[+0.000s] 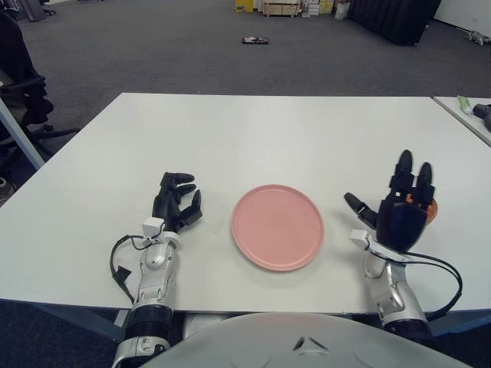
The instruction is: Put the apple into the plate.
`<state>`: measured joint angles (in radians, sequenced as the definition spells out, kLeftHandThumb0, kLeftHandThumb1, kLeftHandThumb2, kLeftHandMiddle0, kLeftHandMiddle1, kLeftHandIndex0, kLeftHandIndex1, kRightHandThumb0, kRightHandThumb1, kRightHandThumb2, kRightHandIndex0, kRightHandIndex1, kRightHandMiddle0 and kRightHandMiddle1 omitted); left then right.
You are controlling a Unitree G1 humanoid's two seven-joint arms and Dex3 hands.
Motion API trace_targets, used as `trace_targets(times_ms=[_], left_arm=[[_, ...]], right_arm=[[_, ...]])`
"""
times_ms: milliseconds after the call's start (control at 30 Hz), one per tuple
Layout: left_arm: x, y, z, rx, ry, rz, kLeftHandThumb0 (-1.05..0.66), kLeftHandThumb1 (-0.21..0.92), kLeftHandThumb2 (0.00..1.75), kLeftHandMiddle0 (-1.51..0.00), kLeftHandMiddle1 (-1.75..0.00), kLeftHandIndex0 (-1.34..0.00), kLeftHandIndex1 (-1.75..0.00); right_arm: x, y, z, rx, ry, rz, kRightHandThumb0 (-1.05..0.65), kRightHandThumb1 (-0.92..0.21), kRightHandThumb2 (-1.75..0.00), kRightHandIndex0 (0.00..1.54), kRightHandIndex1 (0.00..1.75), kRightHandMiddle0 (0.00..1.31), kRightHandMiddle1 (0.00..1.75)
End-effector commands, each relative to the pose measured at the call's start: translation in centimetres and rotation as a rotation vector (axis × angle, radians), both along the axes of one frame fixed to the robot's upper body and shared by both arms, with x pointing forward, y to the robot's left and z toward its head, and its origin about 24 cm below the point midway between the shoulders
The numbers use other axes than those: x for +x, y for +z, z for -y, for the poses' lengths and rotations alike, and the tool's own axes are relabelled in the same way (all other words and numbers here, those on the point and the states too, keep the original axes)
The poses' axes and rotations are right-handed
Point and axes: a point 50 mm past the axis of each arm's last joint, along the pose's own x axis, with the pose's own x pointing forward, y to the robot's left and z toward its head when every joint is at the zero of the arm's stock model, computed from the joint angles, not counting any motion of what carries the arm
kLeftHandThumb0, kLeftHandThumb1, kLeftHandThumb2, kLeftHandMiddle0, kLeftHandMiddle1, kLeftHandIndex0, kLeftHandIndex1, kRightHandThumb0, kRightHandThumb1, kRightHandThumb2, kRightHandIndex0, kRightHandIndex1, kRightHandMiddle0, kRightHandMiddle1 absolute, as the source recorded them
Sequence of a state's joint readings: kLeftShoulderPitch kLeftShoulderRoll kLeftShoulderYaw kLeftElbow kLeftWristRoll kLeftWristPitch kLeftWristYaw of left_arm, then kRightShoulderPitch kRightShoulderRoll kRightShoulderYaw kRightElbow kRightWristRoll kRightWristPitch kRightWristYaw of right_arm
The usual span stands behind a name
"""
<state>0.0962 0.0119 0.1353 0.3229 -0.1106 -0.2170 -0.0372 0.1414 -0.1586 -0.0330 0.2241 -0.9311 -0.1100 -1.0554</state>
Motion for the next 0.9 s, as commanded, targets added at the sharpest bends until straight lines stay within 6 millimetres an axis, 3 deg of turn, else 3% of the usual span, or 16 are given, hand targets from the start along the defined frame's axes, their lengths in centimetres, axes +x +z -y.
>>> trace_targets(times_ms=[0,67,133,267,333,567,867], left_arm=[[-1.1,-1.6,0.2,-0.019,0.008,-0.089,0.0,0.59,0.91,-0.48,-1.5,-0.29,-1.75],[-1.1,-1.6,0.2,-0.02,0.008,-0.088,0.0,0.6,0.91,-0.49,-1.49,-0.28,-1.75],[-1.1,-1.6,0.2,-0.021,0.009,-0.089,0.0,0.6,0.91,-0.49,-1.5,-0.28,-1.75],[-1.1,-1.6,0.2,-0.013,0.014,-0.101,0.0,0.6,0.91,-0.48,-1.5,-0.28,-1.75],[-1.0,-1.6,0.2,-0.005,0.016,-0.106,0.0,0.6,0.91,-0.47,-1.51,-0.28,-1.75],[-1.1,-1.6,0.2,-0.011,0.017,-0.111,0.0,0.6,0.91,-0.46,-1.51,-0.29,-1.75],[-1.1,-1.6,0.2,-0.017,0.016,-0.106,0.0,0.58,0.94,-0.46,-1.52,-0.31,-1.75]], right_arm=[[0.3,1.8,1.2,-0.059,-0.11,0.066,-1.04,-0.61,-0.51,0.0,0.0,0.0,0.0],[-0.4,4.1,1.1,-0.085,-0.163,0.13,-1.05,-0.61,-0.5,0.0,0.0,0.0,0.0],[-0.7,4.5,1.1,-0.095,-0.191,0.151,-1.05,-0.61,-0.5,0.0,0.0,0.0,0.0],[-0.3,1.3,1.9,-0.124,-0.312,0.198,-1.05,-0.62,-0.49,0.0,0.0,0.0,0.0],[-0.4,0.7,2.4,-0.139,-0.359,0.21,-1.05,-0.62,-0.49,0.0,0.0,0.0,0.0],[-0.5,0.0,4.0,-0.11,-0.466,0.188,-1.05,-0.6,-0.47,0.0,0.0,0.0,0.0],[-1.1,-0.1,5.9,-0.048,-0.573,0.037,-1.05,-0.59,-0.46,0.0,0.0,0.0,0.0]])
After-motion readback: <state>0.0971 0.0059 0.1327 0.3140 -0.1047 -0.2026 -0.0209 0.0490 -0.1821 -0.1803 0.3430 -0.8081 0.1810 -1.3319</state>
